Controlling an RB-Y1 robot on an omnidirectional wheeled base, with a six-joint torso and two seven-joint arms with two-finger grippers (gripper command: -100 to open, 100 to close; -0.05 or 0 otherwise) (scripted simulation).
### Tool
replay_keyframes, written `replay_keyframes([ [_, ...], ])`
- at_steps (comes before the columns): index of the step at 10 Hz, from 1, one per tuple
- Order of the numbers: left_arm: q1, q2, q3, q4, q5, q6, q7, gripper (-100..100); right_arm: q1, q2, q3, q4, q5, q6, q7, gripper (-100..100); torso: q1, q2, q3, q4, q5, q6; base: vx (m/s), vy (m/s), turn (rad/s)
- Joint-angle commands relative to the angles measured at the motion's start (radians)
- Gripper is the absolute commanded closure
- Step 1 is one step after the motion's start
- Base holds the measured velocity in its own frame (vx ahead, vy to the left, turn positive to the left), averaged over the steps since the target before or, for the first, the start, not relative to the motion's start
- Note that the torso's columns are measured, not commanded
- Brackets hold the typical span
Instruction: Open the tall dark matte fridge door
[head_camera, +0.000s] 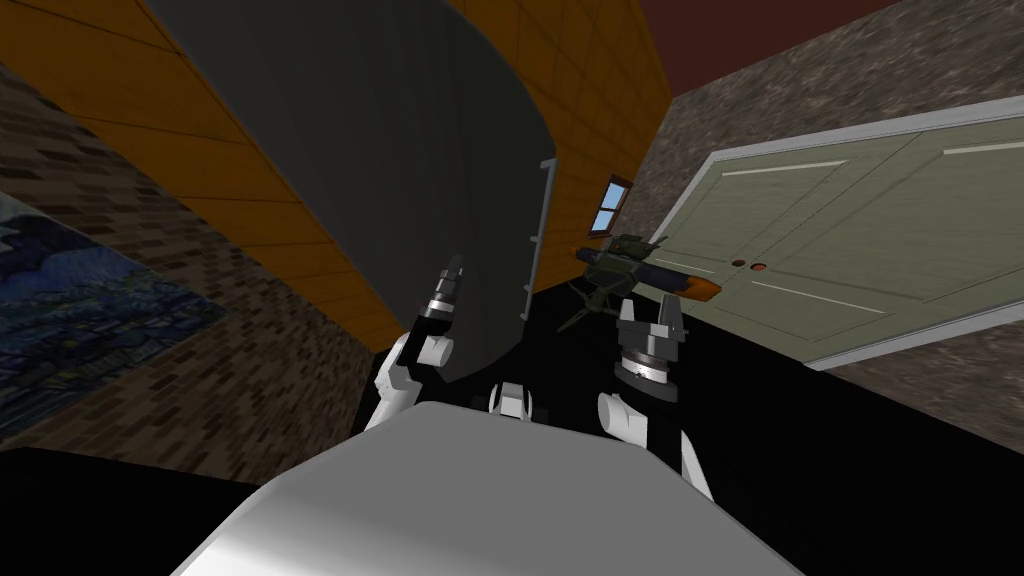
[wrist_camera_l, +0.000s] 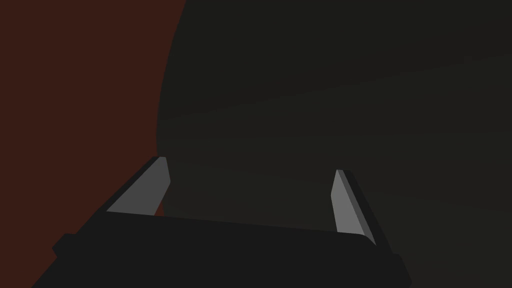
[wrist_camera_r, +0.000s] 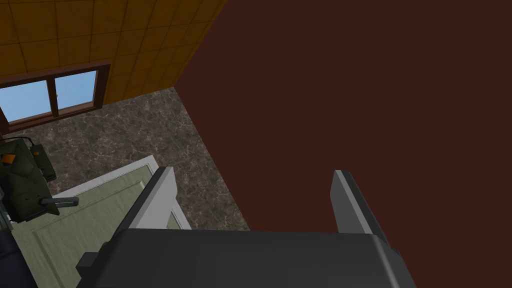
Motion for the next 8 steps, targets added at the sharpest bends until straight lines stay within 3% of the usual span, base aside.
replay_keyframes([
  [1,-0.041,0.0,0.002,-0.003,-0.007,0.072,-0.027,-100,0.0,0.0,0.0,0.0,0.0,0.0,0.0,0,0.001,0.001,0.0,0.0,0.0,0.0,0.041,-0.041,-0.05],
  [8,-0.158,0.001,0.014,-0.005,-0.024,0.264,-0.093,-100,0.0,0.0,0.0,0.0,0.0,0.0,0.0,0,0.001,0.001,0.001,0.0,0.0,0.0,0.044,-0.043,-0.042],
])
